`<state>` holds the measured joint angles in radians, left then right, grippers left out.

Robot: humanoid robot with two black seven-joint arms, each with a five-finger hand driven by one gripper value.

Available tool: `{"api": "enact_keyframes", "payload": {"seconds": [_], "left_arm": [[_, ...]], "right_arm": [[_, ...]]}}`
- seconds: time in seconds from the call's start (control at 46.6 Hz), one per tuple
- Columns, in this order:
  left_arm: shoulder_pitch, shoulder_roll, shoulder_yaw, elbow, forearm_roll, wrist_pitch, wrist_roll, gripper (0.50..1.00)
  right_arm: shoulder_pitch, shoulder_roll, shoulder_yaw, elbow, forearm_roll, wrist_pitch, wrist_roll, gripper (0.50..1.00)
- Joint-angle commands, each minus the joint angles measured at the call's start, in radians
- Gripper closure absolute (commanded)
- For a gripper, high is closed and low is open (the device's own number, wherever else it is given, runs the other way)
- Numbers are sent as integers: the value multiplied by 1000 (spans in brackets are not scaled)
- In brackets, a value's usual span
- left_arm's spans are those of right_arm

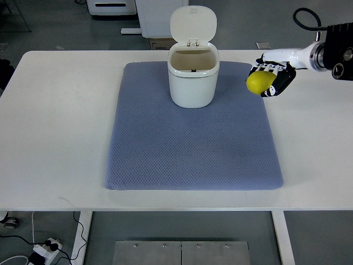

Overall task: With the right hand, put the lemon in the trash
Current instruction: 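Carry the lemon with the right hand over the open white bin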

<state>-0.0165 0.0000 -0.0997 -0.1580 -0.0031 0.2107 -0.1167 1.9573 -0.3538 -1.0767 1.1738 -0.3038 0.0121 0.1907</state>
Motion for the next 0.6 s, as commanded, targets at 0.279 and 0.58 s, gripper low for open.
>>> {"api": "enact_keyframes", "payload": {"seconds": [0.279, 0.58], "left_arm": [[0, 0, 0, 0, 0, 1, 0, 500], [0, 0, 0, 0, 0, -1, 0, 500]], "right_arm": [[61, 12, 15, -60, 35, 2, -16, 1000], [78, 94, 26, -112, 111, 2, -36, 1000]]}}
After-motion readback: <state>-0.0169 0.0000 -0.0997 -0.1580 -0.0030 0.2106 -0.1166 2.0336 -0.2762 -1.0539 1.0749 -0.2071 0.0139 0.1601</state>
